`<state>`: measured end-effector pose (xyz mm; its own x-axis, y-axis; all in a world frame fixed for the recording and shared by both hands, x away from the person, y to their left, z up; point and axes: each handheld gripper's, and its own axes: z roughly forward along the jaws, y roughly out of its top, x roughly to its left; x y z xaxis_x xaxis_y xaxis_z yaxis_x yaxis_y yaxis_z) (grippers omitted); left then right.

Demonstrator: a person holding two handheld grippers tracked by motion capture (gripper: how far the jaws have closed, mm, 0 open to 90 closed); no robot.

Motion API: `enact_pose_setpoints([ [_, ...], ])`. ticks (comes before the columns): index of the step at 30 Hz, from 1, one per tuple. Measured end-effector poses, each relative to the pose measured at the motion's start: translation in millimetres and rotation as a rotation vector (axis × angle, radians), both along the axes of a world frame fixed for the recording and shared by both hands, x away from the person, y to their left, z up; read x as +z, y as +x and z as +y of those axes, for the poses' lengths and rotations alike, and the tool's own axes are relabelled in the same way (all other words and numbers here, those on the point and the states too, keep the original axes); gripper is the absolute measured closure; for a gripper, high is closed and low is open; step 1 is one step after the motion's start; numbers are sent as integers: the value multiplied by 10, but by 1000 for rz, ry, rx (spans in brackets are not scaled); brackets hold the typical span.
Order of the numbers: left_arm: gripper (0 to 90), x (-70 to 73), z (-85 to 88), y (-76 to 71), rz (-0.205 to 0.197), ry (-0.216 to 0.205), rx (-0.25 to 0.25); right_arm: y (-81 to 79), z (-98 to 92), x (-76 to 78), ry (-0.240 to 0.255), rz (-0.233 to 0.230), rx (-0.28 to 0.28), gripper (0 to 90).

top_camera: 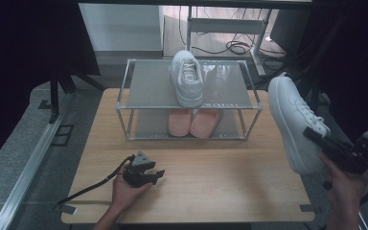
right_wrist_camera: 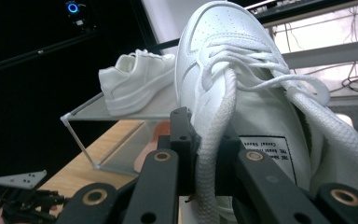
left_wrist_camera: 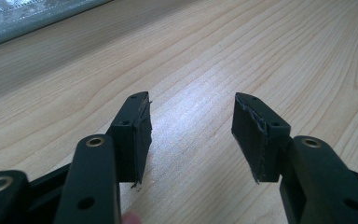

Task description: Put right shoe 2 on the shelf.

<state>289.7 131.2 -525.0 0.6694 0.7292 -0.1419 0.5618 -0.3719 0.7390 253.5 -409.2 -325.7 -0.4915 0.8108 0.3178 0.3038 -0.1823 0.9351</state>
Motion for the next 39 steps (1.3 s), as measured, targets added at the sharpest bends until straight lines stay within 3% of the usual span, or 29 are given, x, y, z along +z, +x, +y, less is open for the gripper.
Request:
enact_pose_setpoints([
  [6,481,-2,-1,0,2,2,-2,226,221,172,-28,-15,13,826],
  [17,481,7,9,-4,-2,6,-4,705,561,335,-22,-9,33,826],
  [39,480,16,22,-8,-7,8,-6,1226,1114,449,-63,3,33,826],
])
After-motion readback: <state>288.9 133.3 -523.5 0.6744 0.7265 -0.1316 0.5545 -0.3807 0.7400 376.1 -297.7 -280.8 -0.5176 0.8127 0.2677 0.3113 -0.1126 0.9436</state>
